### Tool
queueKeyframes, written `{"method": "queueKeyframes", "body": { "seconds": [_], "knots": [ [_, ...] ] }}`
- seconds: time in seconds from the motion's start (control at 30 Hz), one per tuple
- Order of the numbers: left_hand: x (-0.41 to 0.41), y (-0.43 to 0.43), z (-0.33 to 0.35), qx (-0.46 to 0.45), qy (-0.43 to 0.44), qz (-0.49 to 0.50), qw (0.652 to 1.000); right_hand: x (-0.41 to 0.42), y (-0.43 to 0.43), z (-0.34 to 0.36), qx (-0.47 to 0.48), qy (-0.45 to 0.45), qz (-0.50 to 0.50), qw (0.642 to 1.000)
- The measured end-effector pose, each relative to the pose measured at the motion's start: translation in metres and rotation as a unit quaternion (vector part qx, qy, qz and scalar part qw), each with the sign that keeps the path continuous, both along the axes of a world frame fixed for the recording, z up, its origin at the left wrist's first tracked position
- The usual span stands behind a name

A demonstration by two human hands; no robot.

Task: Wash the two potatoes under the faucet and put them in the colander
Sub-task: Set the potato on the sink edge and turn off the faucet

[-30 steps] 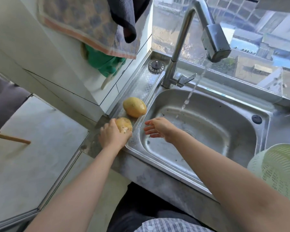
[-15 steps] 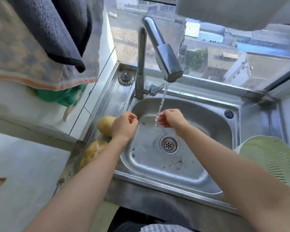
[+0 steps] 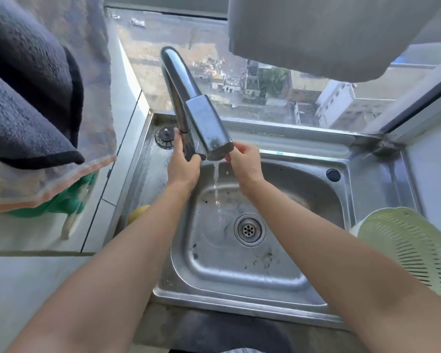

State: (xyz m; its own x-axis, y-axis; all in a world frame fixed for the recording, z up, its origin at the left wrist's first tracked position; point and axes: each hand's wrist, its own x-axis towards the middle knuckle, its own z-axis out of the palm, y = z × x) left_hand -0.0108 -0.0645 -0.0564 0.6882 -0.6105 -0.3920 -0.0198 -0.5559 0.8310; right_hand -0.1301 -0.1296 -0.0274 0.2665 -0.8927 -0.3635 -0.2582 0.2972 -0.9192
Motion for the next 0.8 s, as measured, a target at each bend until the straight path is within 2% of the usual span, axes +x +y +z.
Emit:
{"method": "queueKeyframes", "body": {
  "seconds": [0.2,0.5,0.73,0.8],
  "knots": [
    [0.004,-0.005,-0.004,-0.038,-0.031,-0.047,0.998,0.001,-0.002,-0.002,0.023,-0.034,-0.014,0.999],
    [0.011,-0.003,-0.01,-0.061,-0.003,-0.06,0.996,0.004,0.002,0.002,0.038,-0.069,-0.054,0.995],
    [0.013,-0.003,-0.017,-0.057,-0.015,-0.062,0.996,0.0,0.0,0.002,0.0,-0.055,-0.05,0.997],
    [0.009,-0.004,-0.009,-0.055,-0.038,-0.051,0.996,-0.002,-0.004,0.002,-0.023,-0.048,-0.019,0.998]
  ]
}}
